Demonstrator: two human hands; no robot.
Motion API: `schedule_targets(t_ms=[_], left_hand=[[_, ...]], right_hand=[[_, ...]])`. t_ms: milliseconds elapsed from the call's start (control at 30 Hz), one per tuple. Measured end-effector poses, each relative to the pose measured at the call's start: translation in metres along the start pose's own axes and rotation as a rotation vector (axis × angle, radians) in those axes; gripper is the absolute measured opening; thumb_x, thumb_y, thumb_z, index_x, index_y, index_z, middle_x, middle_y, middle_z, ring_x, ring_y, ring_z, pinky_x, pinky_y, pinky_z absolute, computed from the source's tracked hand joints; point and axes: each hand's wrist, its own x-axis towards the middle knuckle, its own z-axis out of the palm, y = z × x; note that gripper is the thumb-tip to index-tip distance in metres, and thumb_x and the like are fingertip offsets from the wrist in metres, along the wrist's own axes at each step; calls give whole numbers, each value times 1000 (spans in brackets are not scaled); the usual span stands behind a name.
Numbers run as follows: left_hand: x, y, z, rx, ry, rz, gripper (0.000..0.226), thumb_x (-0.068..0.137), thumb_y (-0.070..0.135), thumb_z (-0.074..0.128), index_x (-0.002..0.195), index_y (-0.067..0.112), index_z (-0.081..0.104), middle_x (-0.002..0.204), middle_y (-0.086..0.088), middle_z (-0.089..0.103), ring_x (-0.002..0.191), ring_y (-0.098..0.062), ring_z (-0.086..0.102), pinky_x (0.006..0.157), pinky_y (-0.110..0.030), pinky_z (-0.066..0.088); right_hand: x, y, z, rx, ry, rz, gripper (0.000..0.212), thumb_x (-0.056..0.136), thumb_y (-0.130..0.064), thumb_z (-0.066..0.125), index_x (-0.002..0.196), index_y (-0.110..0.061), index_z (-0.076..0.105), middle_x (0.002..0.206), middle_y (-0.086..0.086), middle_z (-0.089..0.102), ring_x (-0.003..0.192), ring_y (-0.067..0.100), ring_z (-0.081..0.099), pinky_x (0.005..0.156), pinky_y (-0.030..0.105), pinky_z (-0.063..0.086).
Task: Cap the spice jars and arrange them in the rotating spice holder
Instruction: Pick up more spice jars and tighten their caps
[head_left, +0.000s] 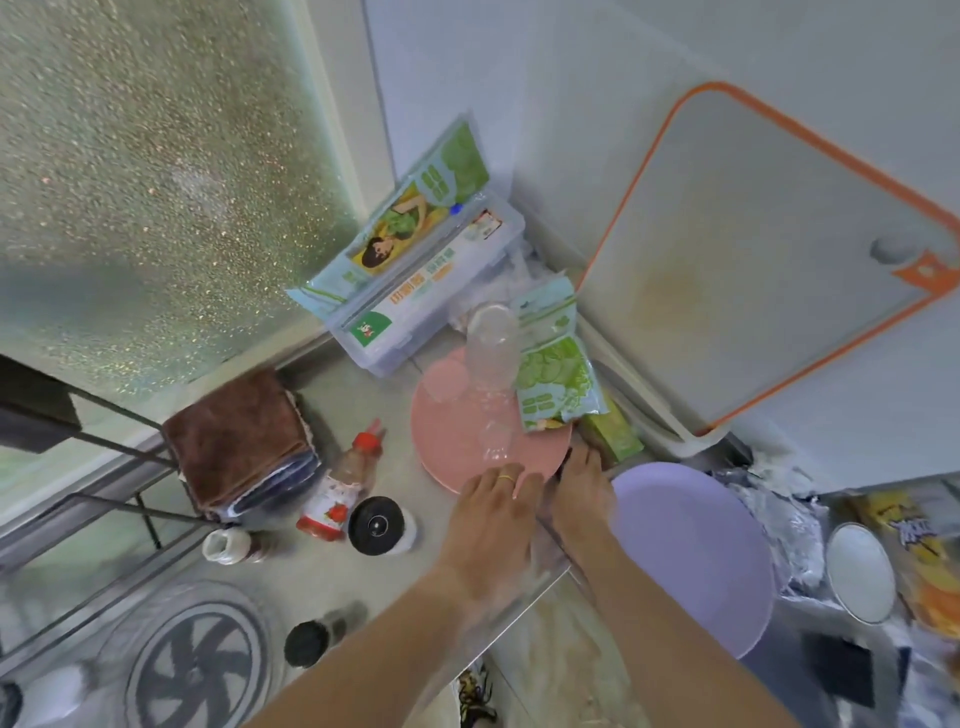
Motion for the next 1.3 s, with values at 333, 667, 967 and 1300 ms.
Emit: schedule_targets(t_ms=[333,667,967,1300], left_hand=[[-52,-48,-46,-18,94,-231,47,86,14,58,133,15,59,134,-7,61,119,-31,59,100,-39,46],[-140,-145,-90,-97,337,-715,38,93,12,56,130,24,58,135,-2,59,127,-25,50,103,-39,47],[-156,-208,-51,-105,219,-794,42,94,6,54,130,28,54,130,-4,55,118,-28,59,93,-41,54],[-178,-189,-73,-259,317,-694,28,83,24,71,108,31,62,113,5,54,91,-17,63,70,-20,40]], right_hand=[[-86,-38,-54,146,-28,13,31,81,-32,68,101,-11,57,103,8,57,90,32,61,68,34,45],[-147,-201,-77,326,-43,-688,29,79,-30,78,104,-25,64,95,-4,57,86,20,64,75,27,46],[-153,-258,-11,258,-193,-737,44,78,-22,81,106,-28,48,106,-5,50,98,24,63,83,39,56],[-175,-242,-54,329,-261,-695,38,83,-33,76,117,-28,62,116,-4,59,102,15,64,92,34,56]])
